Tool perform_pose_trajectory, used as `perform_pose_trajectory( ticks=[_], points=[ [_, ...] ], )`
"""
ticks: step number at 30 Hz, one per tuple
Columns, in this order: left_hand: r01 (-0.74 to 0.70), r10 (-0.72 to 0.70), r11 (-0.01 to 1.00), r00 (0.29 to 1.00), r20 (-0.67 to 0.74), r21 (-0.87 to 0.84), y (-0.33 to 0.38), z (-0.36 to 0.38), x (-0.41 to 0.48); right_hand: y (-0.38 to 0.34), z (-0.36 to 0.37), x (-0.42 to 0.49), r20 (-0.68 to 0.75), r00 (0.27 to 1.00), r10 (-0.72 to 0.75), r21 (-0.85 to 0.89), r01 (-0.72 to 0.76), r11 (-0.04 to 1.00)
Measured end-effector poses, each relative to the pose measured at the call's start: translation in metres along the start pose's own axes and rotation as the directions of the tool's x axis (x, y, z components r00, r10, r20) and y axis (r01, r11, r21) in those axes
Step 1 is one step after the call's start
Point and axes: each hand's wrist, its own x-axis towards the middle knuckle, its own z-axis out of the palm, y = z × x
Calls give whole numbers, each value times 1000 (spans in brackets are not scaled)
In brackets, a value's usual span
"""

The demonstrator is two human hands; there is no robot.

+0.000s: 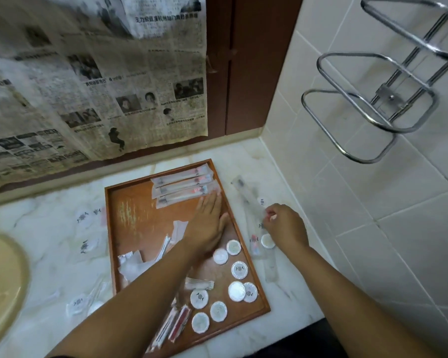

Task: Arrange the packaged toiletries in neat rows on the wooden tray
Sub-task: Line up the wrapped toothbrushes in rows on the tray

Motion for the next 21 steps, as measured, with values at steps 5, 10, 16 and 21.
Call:
perform_pose_trajectory(
  ticks=[5,10,16,21],
  points=[
    [212,-236,969,947,-217,-128,-39,-40,-35,-66,32,27,113,952,-283,-64,292,954],
    [378,-431,902,794,-429,-206,-86,-58,-64,-118,72,51,172,816,-551,-120,573,811],
    [502,-527,846,737,-424,-179,-117,-56,-67,-141,109,78,335,658,-674,-277,753,597],
    [509,-513,851,754,-410,-130,-118,-50,-56,-132,111,85,260,689,-677,-263,725,637]
  ],
)
